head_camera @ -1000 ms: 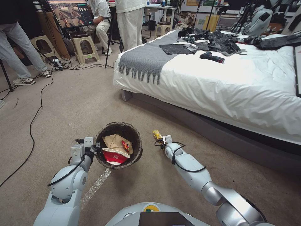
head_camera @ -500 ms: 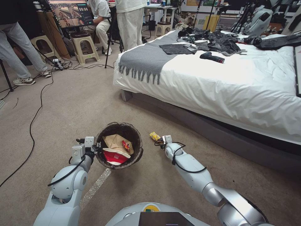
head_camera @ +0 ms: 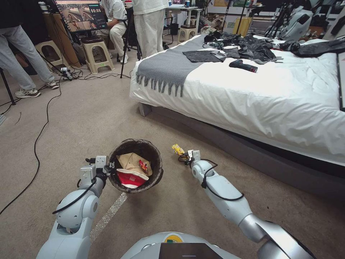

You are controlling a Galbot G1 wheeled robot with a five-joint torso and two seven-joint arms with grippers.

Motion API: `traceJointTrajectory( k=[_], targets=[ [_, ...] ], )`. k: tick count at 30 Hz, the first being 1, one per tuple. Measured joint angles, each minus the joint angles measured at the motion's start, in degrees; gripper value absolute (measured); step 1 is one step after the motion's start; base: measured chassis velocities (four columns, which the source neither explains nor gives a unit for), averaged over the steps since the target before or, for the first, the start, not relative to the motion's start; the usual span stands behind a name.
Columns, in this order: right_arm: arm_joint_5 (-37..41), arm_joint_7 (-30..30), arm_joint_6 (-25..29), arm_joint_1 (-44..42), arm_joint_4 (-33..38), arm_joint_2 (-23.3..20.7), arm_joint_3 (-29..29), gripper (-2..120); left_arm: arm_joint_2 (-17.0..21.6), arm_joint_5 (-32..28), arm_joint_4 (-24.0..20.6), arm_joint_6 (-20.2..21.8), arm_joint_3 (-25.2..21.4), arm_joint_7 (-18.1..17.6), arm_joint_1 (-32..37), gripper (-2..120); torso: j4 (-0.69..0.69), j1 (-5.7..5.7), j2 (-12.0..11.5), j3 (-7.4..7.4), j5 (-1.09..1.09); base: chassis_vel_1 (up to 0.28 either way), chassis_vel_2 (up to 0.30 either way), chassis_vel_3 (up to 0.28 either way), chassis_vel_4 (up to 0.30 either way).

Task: Pick up the trash bin, then pick up the garbage from the floor and place it into the trash bin.

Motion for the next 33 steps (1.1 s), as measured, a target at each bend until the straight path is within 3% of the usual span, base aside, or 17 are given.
traceJointTrajectory(
  k=[4, 6, 7, 9, 10, 15, 25, 33],
  targets=[
    [3.5, 1.7, -1.5, -2.2, 6.8, -2.4, 1.4, 0, 0.1, -0.1, -0.2, 0.0, 0.0, -0.1, 0.0, 3, 0.00, 0.00, 0.0, 0.00, 0.00, 0.000, 0.000, 0.000, 0.000],
    [7.8, 4.2, -3.4, -4.4, 14.0, -6.1, 2.7, 0, 0.0, -0.3, -0.7, 0.0, 0.0, -0.2, 0.0, 3, -0.01, 0.00, 0.0, 0.00, 0.01, 0.000, 0.000, 0.000, 0.000],
    [7.8, 4.2, -3.4, -4.4, 14.0, -6.1, 2.7, 0, 0.0, -0.3, -0.7, 0.0, 0.0, -0.2, 0.0, 3, -0.01, 0.00, 0.0, 0.00, 0.01, 0.000, 0.000, 0.000, 0.000],
    [11.7, 6.1, -5.0, -6.3, 22.3, -11.0, 3.7, 0, 0.0, -0.4, -0.9, 0.0, 0.2, -0.2, -0.1, 3, -0.03, 0.00, 0.0, 0.00, 0.00, 0.000, 0.000, 0.000, 0.000],
    [11.7, 6.1, -5.0, -6.3, 22.3, -11.0, 3.7, 0, 0.0, -0.4, -0.9, 0.0, 0.2, -0.2, -0.1, 3, -0.03, 0.00, 0.0, 0.00, 0.00, 0.000, 0.000, 0.000, 0.000],
    [18.8, 9.2, -8.1, -8.4, 36.3, -17.1, 5.7, 0, -0.2, -0.2, -0.8, 0.0, 0.4, -0.3, -0.2, 3, -0.01, 0.00, 0.0, 0.00, 0.00, 0.000, 0.000, 0.000, 0.000],
    [26.7, 12.4, -10.9, -9.3, 53.3, -21.7, 8.5, 0, -0.1, 0.3, -0.3, 0.0, 0.2, -0.2, -0.2, 3, -0.01, 0.00, 0.0, 0.00, 0.00, 0.000, 0.000, 0.000, 0.000],
    [34.0, 14.0, -11.2, -3.8, 60.0, -24.0, 7.6, 0, -0.5, 0.7, -0.1, 0.0, 0.4, -0.2, -0.2, 3, -0.01, 0.00, 0.0, 0.00, 0.00, 0.000, 0.000, 0.000, 0.000]
  ],
)
